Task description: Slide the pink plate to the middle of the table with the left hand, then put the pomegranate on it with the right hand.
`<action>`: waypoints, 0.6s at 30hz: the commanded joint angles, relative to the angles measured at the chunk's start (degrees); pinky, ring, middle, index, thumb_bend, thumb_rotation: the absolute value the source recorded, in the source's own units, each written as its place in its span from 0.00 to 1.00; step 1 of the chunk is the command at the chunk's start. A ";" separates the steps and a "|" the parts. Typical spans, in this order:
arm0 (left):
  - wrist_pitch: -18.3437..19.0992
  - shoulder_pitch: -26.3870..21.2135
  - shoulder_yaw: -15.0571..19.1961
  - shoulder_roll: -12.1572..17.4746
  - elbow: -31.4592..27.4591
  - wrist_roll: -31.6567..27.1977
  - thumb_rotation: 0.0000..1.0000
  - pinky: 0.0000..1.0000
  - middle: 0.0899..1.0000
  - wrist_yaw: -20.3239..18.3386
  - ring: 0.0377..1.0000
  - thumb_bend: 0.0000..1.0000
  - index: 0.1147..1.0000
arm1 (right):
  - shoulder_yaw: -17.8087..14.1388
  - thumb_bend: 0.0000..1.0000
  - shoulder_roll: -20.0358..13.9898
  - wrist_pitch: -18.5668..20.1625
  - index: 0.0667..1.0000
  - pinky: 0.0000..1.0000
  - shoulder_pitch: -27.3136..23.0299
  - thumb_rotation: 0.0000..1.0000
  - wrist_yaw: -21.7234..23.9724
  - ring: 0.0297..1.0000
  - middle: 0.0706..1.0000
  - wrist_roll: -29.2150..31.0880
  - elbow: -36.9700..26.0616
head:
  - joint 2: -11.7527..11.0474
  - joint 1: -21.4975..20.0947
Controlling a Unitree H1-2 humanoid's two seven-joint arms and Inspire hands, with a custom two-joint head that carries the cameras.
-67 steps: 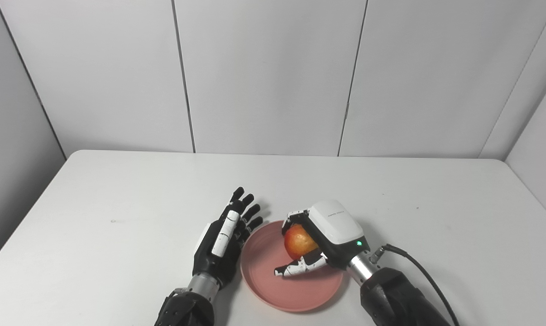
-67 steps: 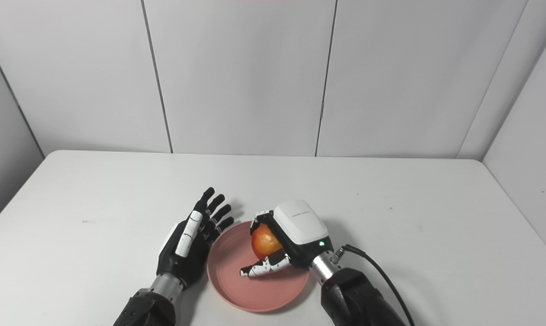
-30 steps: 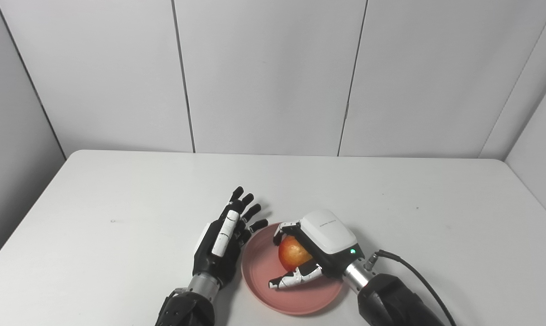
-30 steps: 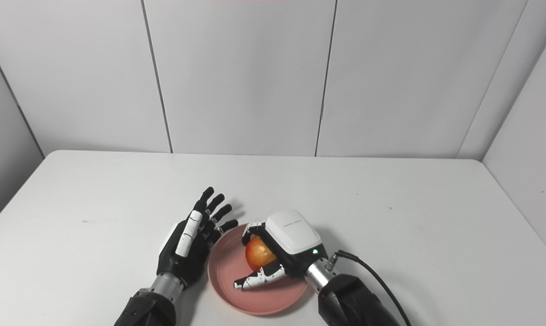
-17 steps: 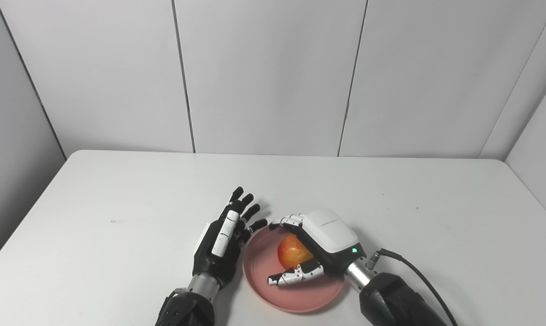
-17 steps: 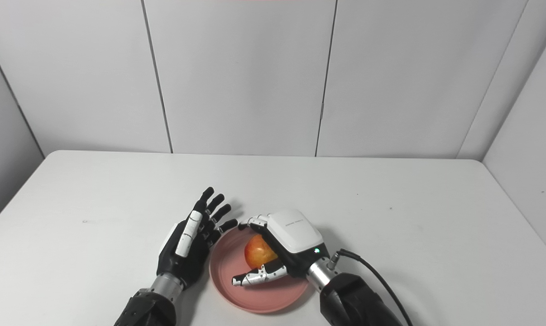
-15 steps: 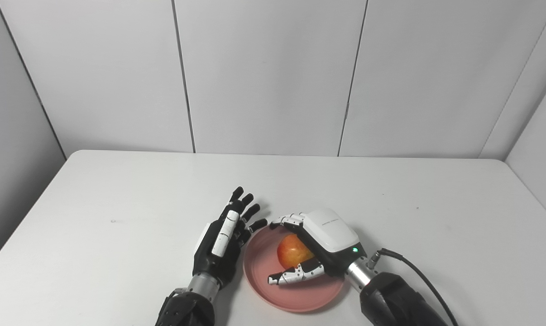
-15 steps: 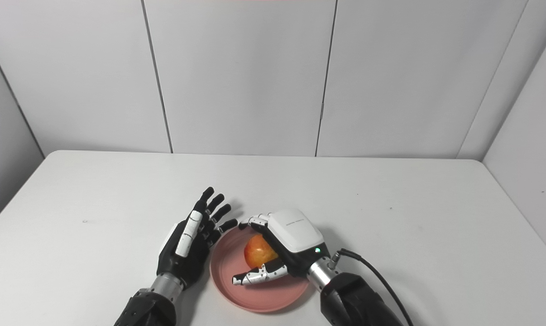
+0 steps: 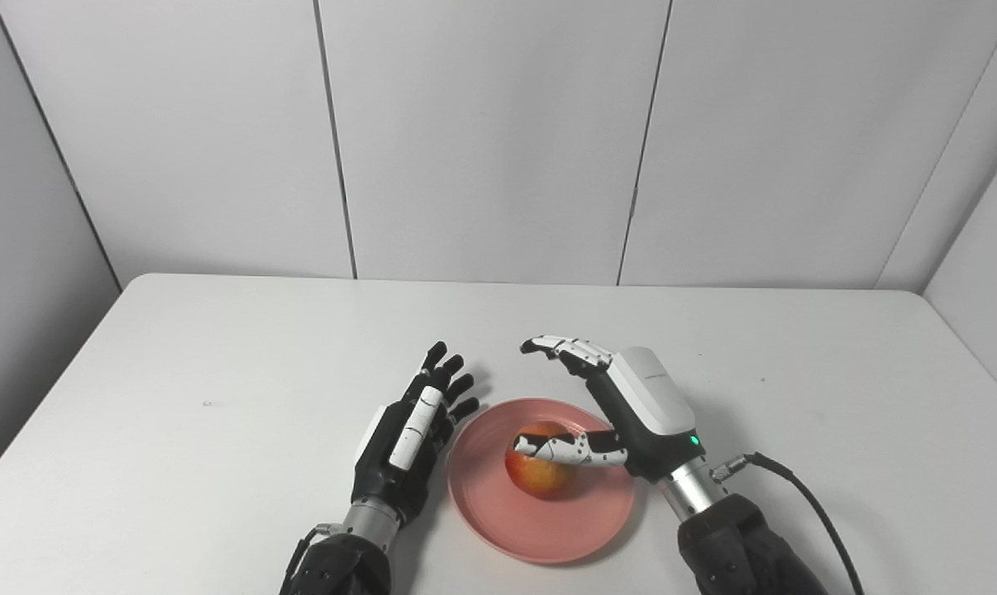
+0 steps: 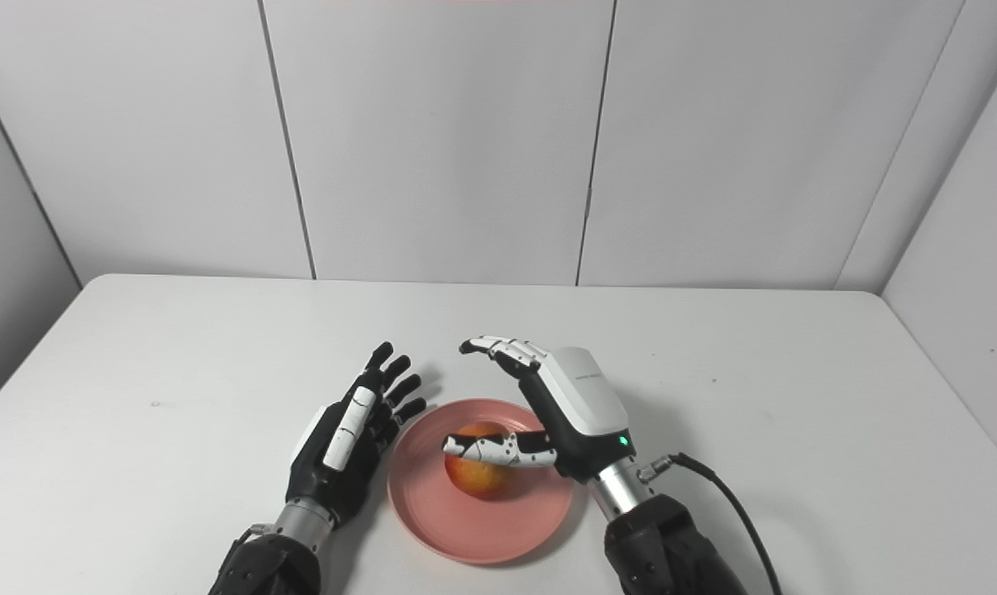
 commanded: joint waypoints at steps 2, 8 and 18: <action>-3.88 -2.13 0.45 0.90 -0.03 1.43 0.66 0.94 0.98 0.85 0.96 0.79 1.00 | -3.35 0.78 1.90 -5.71 0.79 0.73 -0.06 0.98 -1.13 0.79 0.81 9.63 0.21 | 0.02 0.12; -7.87 -3.24 1.24 2.29 0.95 3.28 0.64 0.97 0.98 1.81 0.97 0.79 1.00 | -9.67 0.80 5.52 -5.12 0.82 0.76 2.86 1.00 1.70 0.78 0.82 27.73 1.10 | 0.35 0.66; -17.13 -2.74 1.22 3.61 0.75 14.57 0.75 1.00 1.00 10.02 1.00 0.74 1.00 | -17.57 0.87 6.88 0.78 0.87 0.85 5.97 1.00 4.20 0.85 0.86 40.26 3.43 | 1.24 1.47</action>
